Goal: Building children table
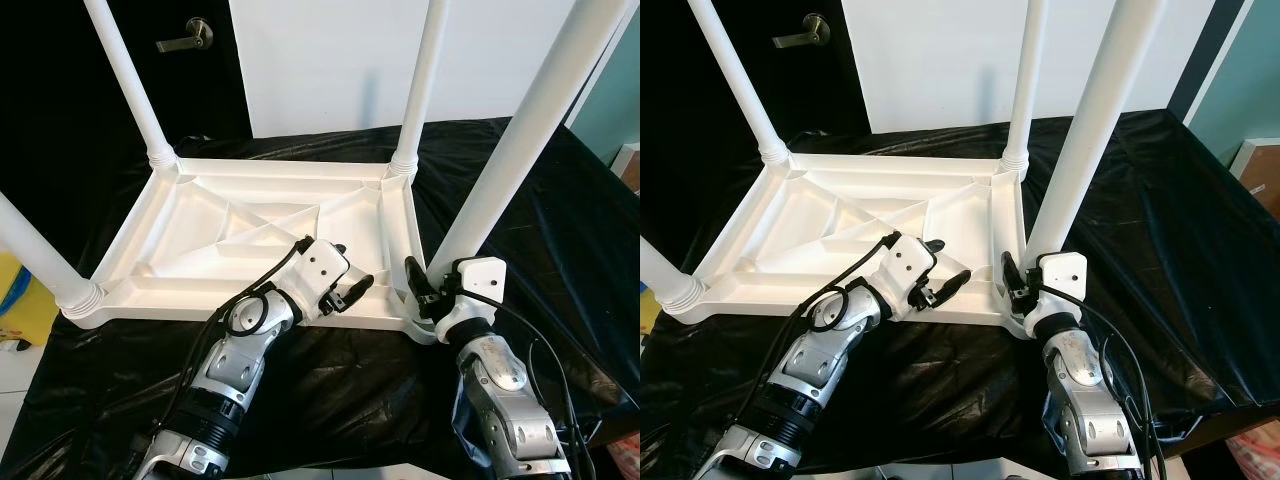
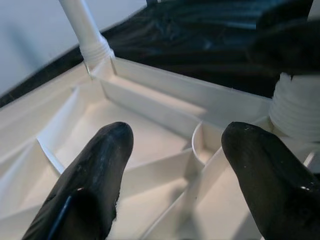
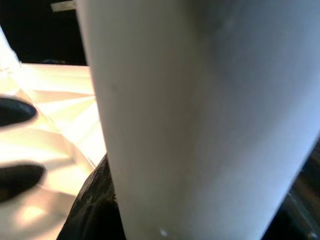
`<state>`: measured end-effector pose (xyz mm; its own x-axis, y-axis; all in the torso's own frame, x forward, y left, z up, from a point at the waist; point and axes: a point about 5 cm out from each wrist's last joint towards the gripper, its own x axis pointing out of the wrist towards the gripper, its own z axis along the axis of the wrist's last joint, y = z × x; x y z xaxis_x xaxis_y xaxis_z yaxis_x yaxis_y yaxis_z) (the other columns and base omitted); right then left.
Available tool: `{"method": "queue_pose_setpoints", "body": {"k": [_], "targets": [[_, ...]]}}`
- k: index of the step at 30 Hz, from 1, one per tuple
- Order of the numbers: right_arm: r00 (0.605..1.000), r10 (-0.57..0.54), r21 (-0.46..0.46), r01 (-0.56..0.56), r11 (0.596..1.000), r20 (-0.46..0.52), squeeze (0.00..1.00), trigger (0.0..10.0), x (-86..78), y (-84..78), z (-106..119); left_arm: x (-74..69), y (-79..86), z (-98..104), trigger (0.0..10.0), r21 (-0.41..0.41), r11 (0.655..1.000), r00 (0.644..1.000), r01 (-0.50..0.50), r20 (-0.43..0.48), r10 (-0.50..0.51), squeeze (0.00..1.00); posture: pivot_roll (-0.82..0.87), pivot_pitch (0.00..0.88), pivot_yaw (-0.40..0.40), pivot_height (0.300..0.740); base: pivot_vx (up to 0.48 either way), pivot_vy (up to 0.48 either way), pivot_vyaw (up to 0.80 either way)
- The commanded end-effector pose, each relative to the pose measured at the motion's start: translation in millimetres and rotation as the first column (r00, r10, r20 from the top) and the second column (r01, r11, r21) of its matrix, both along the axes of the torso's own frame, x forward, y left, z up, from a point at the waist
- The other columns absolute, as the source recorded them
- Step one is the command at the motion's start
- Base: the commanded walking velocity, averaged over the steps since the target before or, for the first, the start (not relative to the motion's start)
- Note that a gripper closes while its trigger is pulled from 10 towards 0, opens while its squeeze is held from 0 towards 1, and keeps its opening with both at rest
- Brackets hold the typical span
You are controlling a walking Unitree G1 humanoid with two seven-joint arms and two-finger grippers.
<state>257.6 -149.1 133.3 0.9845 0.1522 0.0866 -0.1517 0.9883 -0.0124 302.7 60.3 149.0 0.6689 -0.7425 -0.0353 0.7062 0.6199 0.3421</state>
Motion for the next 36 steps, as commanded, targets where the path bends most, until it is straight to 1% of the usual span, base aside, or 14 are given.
{"method": "queue_pose_setpoints", "body": {"k": [1, 3, 7, 8, 9, 10, 11, 12, 14, 21, 23, 25, 29, 36], "targets": [[0.991, -0.021, -0.040, 0.016, 0.999, -0.134, 0.00, 10.0, -7.2, -6.6, -26.8, 0.0, 4.9, 3.6, 10.0, -0.017, 0.998, 0.997, -0.064, 0.029, 0.065, 0.00, -0.07, 0.042, 0.004, 0.740, 0.000, 0.000, 0.00], [0.992, -0.011, -0.067, 0.003, 0.998, -0.126, 0.00, 10.0, -12.2, -10.0, -27.5, -7.0, 5.8, 3.6, 10.0, -0.005, 0.999, 0.998, -0.040, 0.040, 0.040, 0.00, -0.07, 0.034, 0.009, 0.740, 0.000, 0.000, 0.00], [0.992, -0.009, -0.069, 0.000, 0.998, -0.126, 0.00, 10.0, -13.5, -11.0, -28.0, -10.4, 5.6, 3.1, 10.0, 0.002, 1.000, 0.999, -0.019, 0.042, 0.019, 0.00, -0.07, 0.034, 0.009, 0.740, 0.000, 0.000, 0.00], [0.992, 0.005, -0.085, -0.015, 0.996, -0.124, 0.00, 10.0, -14.4, -11.8, -28.2, -19.3, 3.3, 1.1, 10.0, 0.008, 0.998, 0.998, 0.059, 0.006, -0.059, 0.00, -0.08, 0.031, 0.012, 0.740, 0.000, 0.000, 0.00], [0.993, 0.018, -0.090, -0.029, 0.996, -0.118, 0.00, 10.0, -14.5, -12.1, -27.8, -24.6, 1.4, 1.5, 10.0, -0.007, 0.994, 0.994, 0.108, -0.032, -0.108, 0.00, -0.08, 0.031, 0.013, 0.740, 0.000, 0.000, 0.00], [0.993, 0.018, -0.090, -0.029, 0.996, -0.118, 0.00, 10.0, -14.5, -12.1, -27.8, -24.6, 1.4, 1.5, 10.0, -0.007, 0.994, 0.994, 0.108, -0.032, -0.108, 0.00, -0.08, 0.031, 0.013, 0.740, 0.000, 0.000, 0.00], [0.993, 0.033, -0.098, -0.045, 0.994, -0.113, 0.00, 10.0, -14.8, -11.9, -27.8, -29.7, -0.3, 1.9, 10.0, -0.029, 0.988, 0.985, 0.155, -0.076, -0.156, 0.00, -0.08, 0.026, 0.014, 0.740, 0.000, 0.000, 0.00], [0.993, 0.033, -0.098, -0.045, 0.994, -0.113, 0.00, 10.0, -14.8, -11.9, -27.8, -29.7, -0.3, 1.9, 10.0, -0.029, 0.988, 0.985, 0.155, -0.076, -0.156, 0.00, -0.08, 0.026, 0.014, 0.740, 0.000, 0.000, 0.00], [0.992, 0.071, -0.123, -0.084, 0.989, -0.109, 0.00, 10.0, -16.2, -10.3, -29.1, -37.2, -2.3, 5.0, 10.0, -0.053, 0.976, 0.970, 0.212, -0.112, -0.217, 0.00, -0.08, 0.023, 0.014, 0.740, 0.000, 0.000, 0.00], [0.985, 0.124, -0.146, -0.140, 0.979, -0.116, 0.00, 10.0, -18.0, -7.6, -32.4, -40.5, -1.9, 8.0, 10.0, -0.050, 0.974, 0.968, 0.219, -0.113, -0.224, 0.00, -0.07, 0.022, 0.015, 0.740, 0.000, 0.000, 0.00], [0.980, 0.165, -0.189, -0.185, 0.965, -0.114, 0.00, 10.0, -19.7, -8.2, -37.5, -40.4, -0.1, 7.6, 10.0, -0.027, 0.979, 0.973, 0.202, -0.112, -0.204, 0.00, -0.07, 0.021, 0.019, 0.740, 0.000, 0.000, 0.00], [0.977, 0.184, -0.204, -0.204, 0.958, -0.110, 0.00, 10.0, -21.1, -7.8, -38.4, -39.3, 1.3, 6.7, 10.0, -0.012, 0.982, 0.976, 0.190, -0.110, -0.190, 0.00, -0.07, 0.021, 0.019, 0.740, 0.000, 0.000, 0.00], [0.966, 0.244, -0.234, -0.259, 0.937, -0.090, 0.00, 10.0, -26.1, -6.1, -38.9, -40.4, 4.3, 9.3, 10.0, -0.017, 0.982, 0.973, 0.187, -0.131, -0.188, 0.00, -0.07, 0.024, 0.024, 0.740, 0.000, 0.000, 0.00], [0.956, 0.278, -0.274, -0.292, 0.916, -0.090, 0.00, 10.0, -29.6, -5.4, -46.1, -41.4, 4.9, 12.5, 10.0, -0.018, 0.982, 0.972, 0.188, -0.137, -0.188, 0.00, -0.07, 0.026, 0.026, 0.740, 0.000, 0.000, 0.00]]}}
